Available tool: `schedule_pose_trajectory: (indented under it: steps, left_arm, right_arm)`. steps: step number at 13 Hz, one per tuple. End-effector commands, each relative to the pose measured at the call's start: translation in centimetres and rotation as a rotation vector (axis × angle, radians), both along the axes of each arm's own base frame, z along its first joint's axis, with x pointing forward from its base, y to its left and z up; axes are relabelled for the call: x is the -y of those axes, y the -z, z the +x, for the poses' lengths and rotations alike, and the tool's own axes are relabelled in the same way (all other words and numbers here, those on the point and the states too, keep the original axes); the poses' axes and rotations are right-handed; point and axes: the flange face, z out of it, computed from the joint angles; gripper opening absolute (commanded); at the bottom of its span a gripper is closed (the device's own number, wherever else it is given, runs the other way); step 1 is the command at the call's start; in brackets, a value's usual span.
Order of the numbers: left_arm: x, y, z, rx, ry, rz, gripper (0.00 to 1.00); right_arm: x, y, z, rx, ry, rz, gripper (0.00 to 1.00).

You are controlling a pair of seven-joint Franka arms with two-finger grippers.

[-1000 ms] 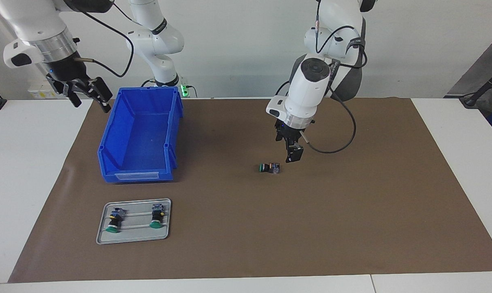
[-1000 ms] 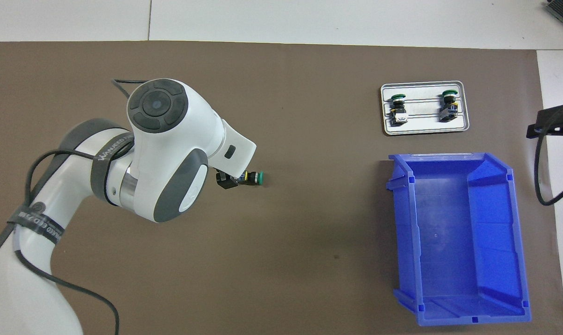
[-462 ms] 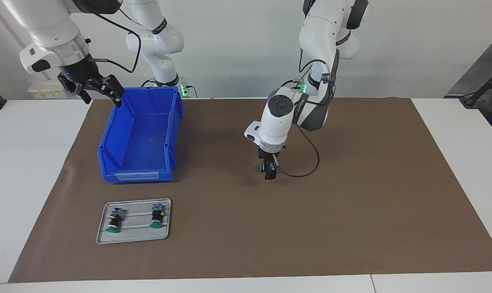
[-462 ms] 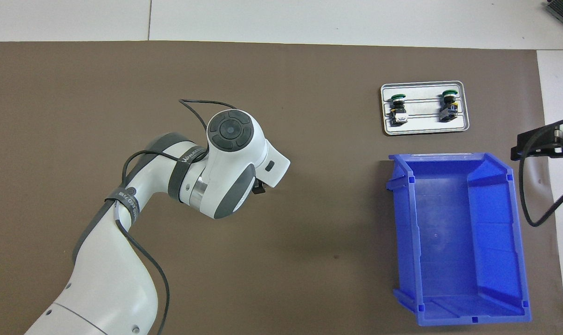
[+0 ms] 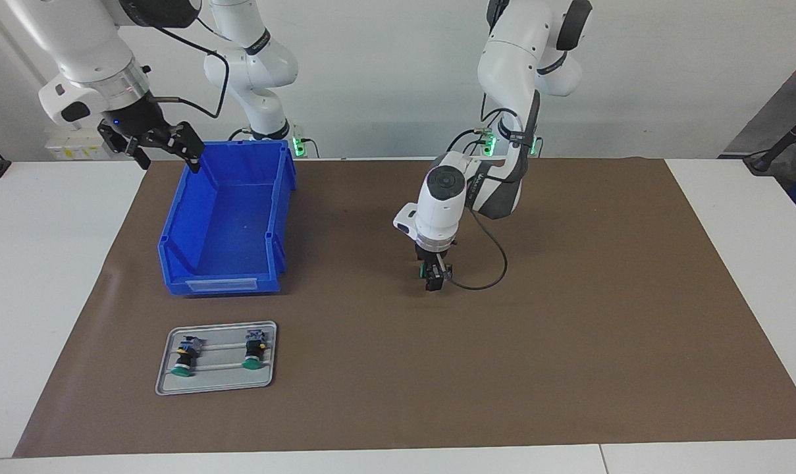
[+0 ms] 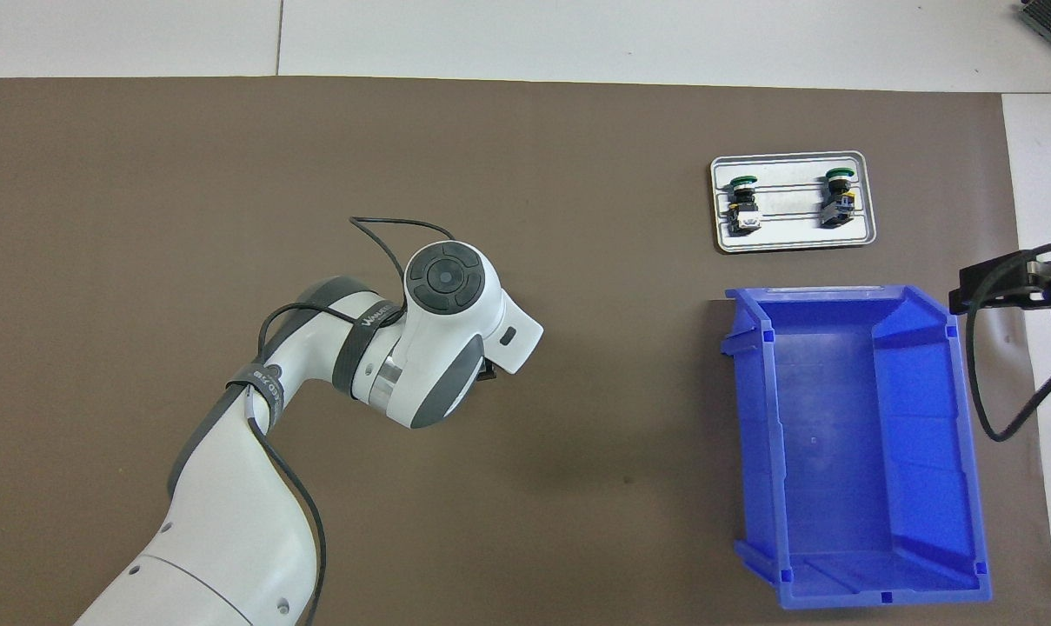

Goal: Place and press button with both arms

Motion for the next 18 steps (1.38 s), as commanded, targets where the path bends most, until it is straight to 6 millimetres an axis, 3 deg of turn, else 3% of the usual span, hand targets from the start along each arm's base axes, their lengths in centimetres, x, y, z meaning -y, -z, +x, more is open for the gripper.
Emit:
schedule_pose_trajectory:
  steps: [1,2,3,5,6,9,11,14,18]
  left_arm:
    - [-0.2,-0.9,-0.7,0.035,-0.02,0.003,0.9]
    - [-0.2,-0.9,-0.6,0.039,-0.024,0.001,0.86]
    - [-0.1,-1.0,-0.6,0.039,-0.021,0.002,0.73]
    - [-0.3,-1.2,-0.3,0.074,0.023,0.043,0.33]
    - [-0.2,-1.7,-0.1,0.109,0.064,0.078,0.04]
    - [-0.4,-2.8,0.8,0.137,0.064,0.078,0.0]
    - [-1.1,-5.0,1.7,0.17,0.042,0.055,0.0]
    - [-4.8,-8.9,2.9,0.188,-0.057,-0.002,0.0]
    - [-10.3,-10.1,4.8,0.1,-0.159,-0.166,0.0]
  right_arm:
    - [0.2,0.1,-0.6,0.019,-0.025,-0.024,1.0]
    - [0.5,-0.1,-0.5,0.032,-0.023,-0.04,1.0]
    - [0.5,0.0,-0.2,0.056,-0.028,-0.055,1.0]
    - [0.4,0.1,-0.2,0.056,-0.032,-0.053,1.0]
    - [0.8,-0.1,-0.1,0.061,-0.018,-0.049,1.0]
    - [0.4,0.0,-0.2,0.056,-0.024,-0.038,1.0]
    - [0.3,0.0,-0.2,0.054,-0.027,-0.038,1.0]
    - [0.4,0.0,-0.2,0.054,-0.024,-0.038,1.0]
    - [0.3,0.0,-0.2,0.054,-0.028,-0.038,1.0]
